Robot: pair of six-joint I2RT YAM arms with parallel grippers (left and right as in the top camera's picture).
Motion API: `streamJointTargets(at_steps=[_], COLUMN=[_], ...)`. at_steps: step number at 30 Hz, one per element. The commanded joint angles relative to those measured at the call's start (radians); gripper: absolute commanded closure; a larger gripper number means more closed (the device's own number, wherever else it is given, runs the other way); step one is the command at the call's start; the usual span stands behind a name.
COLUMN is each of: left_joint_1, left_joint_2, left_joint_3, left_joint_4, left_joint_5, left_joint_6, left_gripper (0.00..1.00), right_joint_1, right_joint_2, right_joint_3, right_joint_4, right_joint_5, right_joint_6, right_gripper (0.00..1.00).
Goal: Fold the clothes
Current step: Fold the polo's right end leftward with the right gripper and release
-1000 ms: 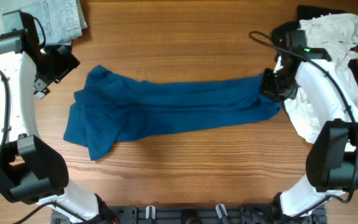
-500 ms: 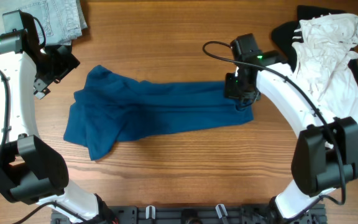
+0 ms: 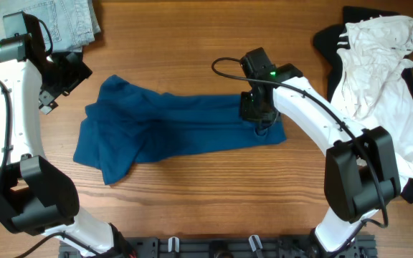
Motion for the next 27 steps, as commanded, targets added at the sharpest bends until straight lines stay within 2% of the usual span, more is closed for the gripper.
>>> streamJointTargets(at_steps=[1,3,4,11,13,14,17,18,21,22,23,27], left_joint_1=[-0.001,-0.001,-0.001,-0.001,-0.001,-0.001,-0.001,-0.001,-0.001,-0.001,-0.001,-0.001], left_joint_2=[-0.011,-0.011,-0.011,-0.011,-0.011,-0.011,-0.011,-0.011,-0.011,-0.011,-0.011,-0.011], left_joint_3=[0.015,0.015,0.015,0.015,0.015,0.015,0.015,0.015,0.015,0.015,0.015,0.015], left_joint_4=[-0.001,0.0,0.0,0.0,0.0,0.0,0.0,0.0,0.0,0.0,0.0,0.0], left_joint_5=[0.008,0.008,0.008,0.008,0.008,0.008,0.008,0.008,0.008,0.008,0.008,0.008], left_joint_6=[0.002,0.002,0.002,0.002,0.002,0.002,0.002,0.002,0.002,0.002,0.002,0.002], left_gripper=[0.0,0.0,0.0,0.0,0.0,0.0,0.0,0.0,0.0,0.0,0.0,0.0], right_joint_1=[0.004,0.004,0.004,0.003,0.002,-0.001,-0.034,-0.052,-0.094,-0.095,-0.095,-0.093], right_joint_2=[0.014,0.014,0.013,-0.056,-0.09,-0.11,-0.153,-0.158,-0.141,-0.131,-0.112,-0.002], right_joint_3=[0.011,0.012,0.013,0.123,0.182,0.201,0.204,0.204,0.182,0.169,0.152,0.101], right_joint_4=[0.004,0.003,0.004,-0.082,-0.147,-0.177,-0.216,-0.227,-0.194,-0.169,-0.141,-0.104], right_joint_5=[-0.016,-0.016,-0.017,-0.069,0.023,0.099,0.212,0.217,0.132,0.09,0.047,0.016], right_joint_6=[0.005,0.005,0.005,-0.065,-0.064,-0.061,-0.043,-0.039,-0.05,-0.069,-0.087,-0.085], right_gripper=[0.51,0.4,0.38,0.34,0.29,0.13,0.13,0.23,0.76,0.89,0.95,0.96])
